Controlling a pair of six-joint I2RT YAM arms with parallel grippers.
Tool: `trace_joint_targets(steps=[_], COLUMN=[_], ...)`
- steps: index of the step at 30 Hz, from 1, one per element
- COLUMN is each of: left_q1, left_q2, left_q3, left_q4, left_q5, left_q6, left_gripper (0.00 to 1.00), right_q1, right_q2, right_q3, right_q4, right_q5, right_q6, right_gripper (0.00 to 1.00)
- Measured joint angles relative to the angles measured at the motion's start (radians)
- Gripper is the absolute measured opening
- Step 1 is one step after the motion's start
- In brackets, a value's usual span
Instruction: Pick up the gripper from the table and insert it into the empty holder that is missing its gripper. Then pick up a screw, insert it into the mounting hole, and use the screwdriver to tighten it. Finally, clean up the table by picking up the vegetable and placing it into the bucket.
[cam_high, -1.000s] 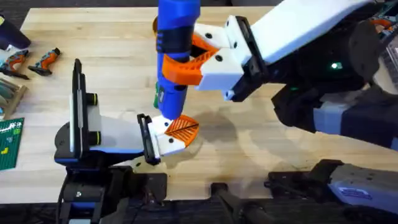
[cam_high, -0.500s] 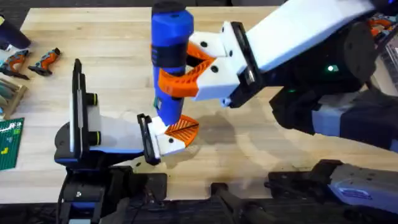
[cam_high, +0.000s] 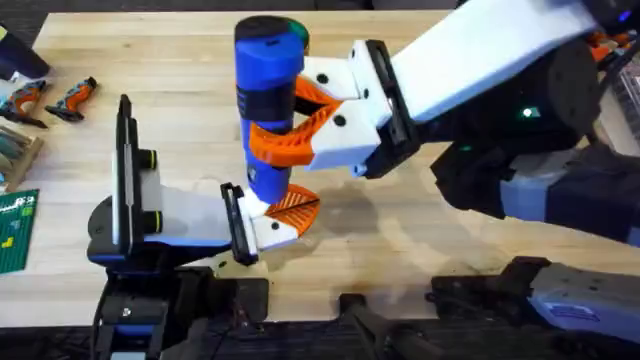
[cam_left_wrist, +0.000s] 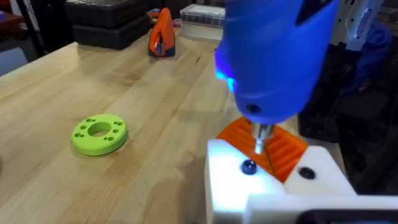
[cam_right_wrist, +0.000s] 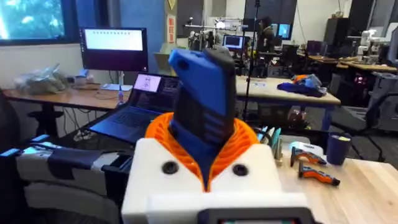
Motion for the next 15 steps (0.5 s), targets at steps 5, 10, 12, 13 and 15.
trace_joint_targets(steps=[5,10,12,13,15], left_q1=[0.000,0.000,0.000,0.000,0.000], left_q2=[0.000,0.000,0.000,0.000,0.000], left_q3=[0.000,0.000,0.000,0.000,0.000], left_q4=[0.000,0.000,0.000,0.000,0.000], left_q5=[0.000,0.000,0.000,0.000,0.000], left_q6=[0.000,0.000,0.000,0.000,0.000], left_gripper=[0.014,0.014,0.014,0.014,0.014], right_q1=[0.000,0.000,0.000,0.000,0.000], right_q2=[0.000,0.000,0.000,0.000,0.000], right_q3=[0.000,0.000,0.000,0.000,0.000], right_q4=[0.000,0.000,0.000,0.000,0.000], right_q5=[0.000,0.000,0.000,0.000,0.000], right_q6=[-0.010,-0.015,-0.015,-0.016,-0.016], right_gripper=[0.026,0.026,0.026,0.026,0.026])
